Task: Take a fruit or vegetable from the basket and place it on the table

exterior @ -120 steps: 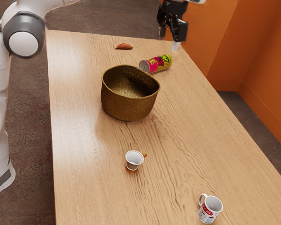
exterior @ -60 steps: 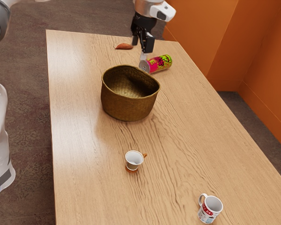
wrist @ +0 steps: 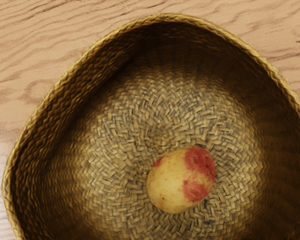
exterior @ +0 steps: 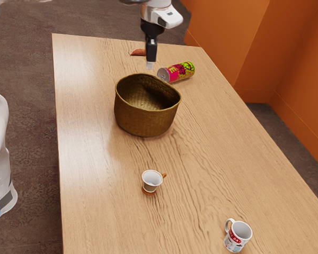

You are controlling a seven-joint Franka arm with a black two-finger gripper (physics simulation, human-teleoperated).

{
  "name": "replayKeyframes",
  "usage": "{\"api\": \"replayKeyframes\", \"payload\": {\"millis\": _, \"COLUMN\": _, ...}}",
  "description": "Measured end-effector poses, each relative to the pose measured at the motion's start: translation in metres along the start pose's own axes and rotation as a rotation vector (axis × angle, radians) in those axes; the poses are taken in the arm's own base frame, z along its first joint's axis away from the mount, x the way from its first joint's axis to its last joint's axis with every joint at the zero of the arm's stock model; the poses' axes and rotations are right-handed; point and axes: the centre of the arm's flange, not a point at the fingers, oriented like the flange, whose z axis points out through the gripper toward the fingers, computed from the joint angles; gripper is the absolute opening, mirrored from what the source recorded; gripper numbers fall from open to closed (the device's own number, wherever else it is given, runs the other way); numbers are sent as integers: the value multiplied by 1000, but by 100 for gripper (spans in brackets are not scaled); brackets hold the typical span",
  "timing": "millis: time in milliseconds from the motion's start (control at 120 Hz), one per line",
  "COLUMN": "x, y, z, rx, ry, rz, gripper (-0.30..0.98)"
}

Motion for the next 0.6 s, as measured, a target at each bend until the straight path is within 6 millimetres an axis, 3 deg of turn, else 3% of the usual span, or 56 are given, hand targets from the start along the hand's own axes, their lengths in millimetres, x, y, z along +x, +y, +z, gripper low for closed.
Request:
{"api": "replayKeyframes", "payload": {"millis": 142, "x": 7, "y": 15, "z": -6, "rx": 12, "ry": 19, "rz": 144, "gripper": 69}}
{"api": "replayKeyframes", "payload": {"millis": 358, "x": 9, "y": 15, "z": -9, "rx": 8, "ry": 34, "rz": 325, "gripper": 69}}
{"api": "replayKeyframes", "payload": {"millis": 525, "x": 9, "y": 19, "z": 4, "rx": -12, "ry": 19, "rz": 439, "gripper": 69}}
{"api": "replayKeyframes", "payload": {"millis": 600, "x": 9, "y": 20, "z": 23, "rx": -27, "ry": -3, "rz": 481, "gripper": 69}}
